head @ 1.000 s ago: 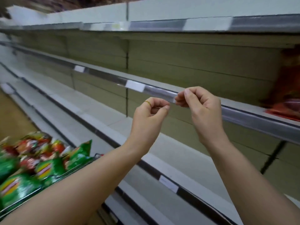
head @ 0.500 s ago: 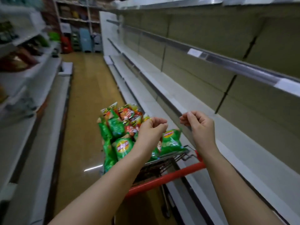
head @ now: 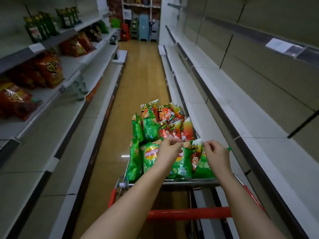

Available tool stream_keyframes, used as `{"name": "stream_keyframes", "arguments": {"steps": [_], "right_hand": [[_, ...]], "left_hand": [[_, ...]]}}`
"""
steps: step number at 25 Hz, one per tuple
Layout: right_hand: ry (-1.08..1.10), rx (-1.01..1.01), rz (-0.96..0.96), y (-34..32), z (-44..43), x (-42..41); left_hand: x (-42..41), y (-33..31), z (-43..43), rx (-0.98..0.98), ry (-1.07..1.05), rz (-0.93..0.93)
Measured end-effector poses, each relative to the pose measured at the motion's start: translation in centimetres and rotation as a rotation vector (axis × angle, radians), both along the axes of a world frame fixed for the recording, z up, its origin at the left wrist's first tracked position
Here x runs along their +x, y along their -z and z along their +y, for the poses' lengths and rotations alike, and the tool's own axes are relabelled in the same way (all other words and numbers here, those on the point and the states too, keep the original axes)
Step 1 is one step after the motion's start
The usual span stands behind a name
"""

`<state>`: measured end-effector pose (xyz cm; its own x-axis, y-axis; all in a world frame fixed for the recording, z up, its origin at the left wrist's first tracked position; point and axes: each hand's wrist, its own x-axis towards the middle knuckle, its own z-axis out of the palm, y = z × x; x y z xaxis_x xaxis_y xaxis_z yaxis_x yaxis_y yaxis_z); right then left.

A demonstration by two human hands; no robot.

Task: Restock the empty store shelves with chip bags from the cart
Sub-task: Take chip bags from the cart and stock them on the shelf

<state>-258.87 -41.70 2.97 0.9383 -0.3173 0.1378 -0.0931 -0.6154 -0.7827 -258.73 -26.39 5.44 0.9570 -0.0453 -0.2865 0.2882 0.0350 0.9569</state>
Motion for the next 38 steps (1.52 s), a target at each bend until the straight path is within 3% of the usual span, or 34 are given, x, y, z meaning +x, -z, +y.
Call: {"name": "stream_keyframes", "arguments": {"steps": [7, 9, 12, 15, 25, 35, 38], "right_hand": [[-0.045, 0.033, 0.119, 3.9, -5.3, 3.9], [-0.056, -0.081, 0.170, 5.1, -6.4, 4.6], [-0.089, -0.447, 0.415, 6.9, -7.1, 4.8], [-0.125, -0.481, 0.567, 8.0, -7.2, 4.4], [-0.039, -0.321, 0.221, 6.1, -7.2, 2.8], [0.029, 0.015, -0.314, -3.0, -2.1, -2.1], [0.154, 0.243, -0.274, -5.3, -1.3, -4.5]], "left_hand": [[3.5, 5.0, -5.9, 0.060, -0.117, 0.163], [3.7, 5.9, -7.2, 0.082, -0.130, 0.179], [3.6, 7.1, -8.5, 0.105, -0.126, 0.221], [3.6, 7.8, -9.3, 0.133, -0.124, 0.251], [3.9, 8.1, -9.2, 0.125, -0.038, 0.181], [3.3, 2.5, -5.0, -0.156, 0.264, -0.030], [1.5, -0.2, -3.8, -0.262, 0.296, -0.108]]}}
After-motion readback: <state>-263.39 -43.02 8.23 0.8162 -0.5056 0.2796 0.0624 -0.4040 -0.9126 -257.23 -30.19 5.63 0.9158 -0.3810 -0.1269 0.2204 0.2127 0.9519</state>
